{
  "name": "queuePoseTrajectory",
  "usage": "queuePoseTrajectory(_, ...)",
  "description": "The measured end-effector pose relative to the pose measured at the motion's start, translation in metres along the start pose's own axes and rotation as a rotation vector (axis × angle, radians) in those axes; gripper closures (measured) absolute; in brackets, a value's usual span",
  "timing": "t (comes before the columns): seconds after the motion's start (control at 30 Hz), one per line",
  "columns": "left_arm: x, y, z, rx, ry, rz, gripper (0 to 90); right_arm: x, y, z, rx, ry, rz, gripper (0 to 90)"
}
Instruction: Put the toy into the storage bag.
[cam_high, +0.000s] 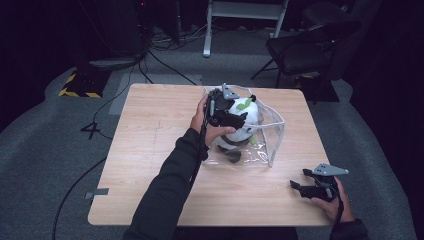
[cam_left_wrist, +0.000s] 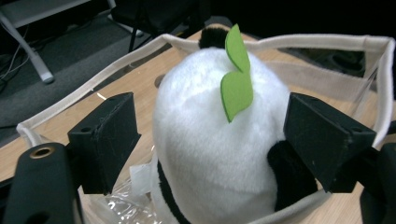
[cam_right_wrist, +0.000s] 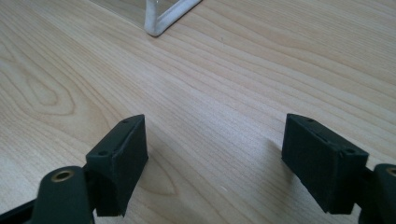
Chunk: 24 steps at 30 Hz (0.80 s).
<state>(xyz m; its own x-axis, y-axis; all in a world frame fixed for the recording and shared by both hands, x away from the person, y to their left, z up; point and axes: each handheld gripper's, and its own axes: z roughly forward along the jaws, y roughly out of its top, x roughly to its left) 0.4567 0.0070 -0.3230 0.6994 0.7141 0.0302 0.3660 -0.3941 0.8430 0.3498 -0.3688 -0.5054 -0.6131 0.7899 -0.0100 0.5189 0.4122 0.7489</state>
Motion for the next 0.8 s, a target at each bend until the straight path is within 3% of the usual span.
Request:
queuePoseTrajectory(0.4, 0.002, 0.001, -0.009, -0.044, -0.016, 0.007, 19.5, 0.0, 0.0, 0.0, 0.001, 0.0, -0.001, 22.5)
queuePoseTrajectory(0.8, 0.009, 0.0, -0.019, -0.061, -0.001, 0.001, 17.7, 0.0, 0.0, 0.0, 0.001, 0.001, -0.001, 22.5)
